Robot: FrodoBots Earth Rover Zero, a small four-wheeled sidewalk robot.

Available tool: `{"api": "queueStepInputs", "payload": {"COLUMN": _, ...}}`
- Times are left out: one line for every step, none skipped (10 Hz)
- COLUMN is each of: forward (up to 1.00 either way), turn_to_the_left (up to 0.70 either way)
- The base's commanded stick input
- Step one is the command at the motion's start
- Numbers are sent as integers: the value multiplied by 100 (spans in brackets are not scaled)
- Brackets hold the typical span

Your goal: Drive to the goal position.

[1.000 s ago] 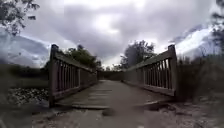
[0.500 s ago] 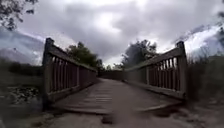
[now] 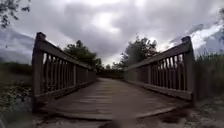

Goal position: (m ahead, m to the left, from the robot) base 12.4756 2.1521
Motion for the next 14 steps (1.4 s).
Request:
{"api": "queueStepInputs", "payload": {"forward": 45, "turn_to_the_left": 0}}
{"api": "queueStepInputs", "payload": {"forward": 45, "turn_to_the_left": 0}}
{"api": "queueStepInputs", "payload": {"forward": 45, "turn_to_the_left": 0}}
{"api": "queueStepInputs", "payload": {"forward": 45, "turn_to_the_left": 0}}
{"api": "queueStepInputs", "payload": {"forward": 45, "turn_to_the_left": 0}}
{"api": "queueStepInputs", "payload": {"forward": 45, "turn_to_the_left": 0}}
{"api": "queueStepInputs", "payload": {"forward": 45, "turn_to_the_left": 0}}
{"api": "queueStepInputs", "payload": {"forward": 45, "turn_to_the_left": 0}}
{"api": "queueStepInputs", "payload": {"forward": 45, "turn_to_the_left": 0}}
{"api": "queueStepInputs", "payload": {"forward": 45, "turn_to_the_left": 0}}
{"api": "queueStepInputs", "payload": {"forward": 45, "turn_to_the_left": 0}}
{"api": "queueStepInputs", "payload": {"forward": 45, "turn_to_the_left": 0}}
{"api": "queueStepInputs", "payload": {"forward": 45, "turn_to_the_left": 0}}
{"api": "queueStepInputs", "payload": {"forward": 45, "turn_to_the_left": 0}}
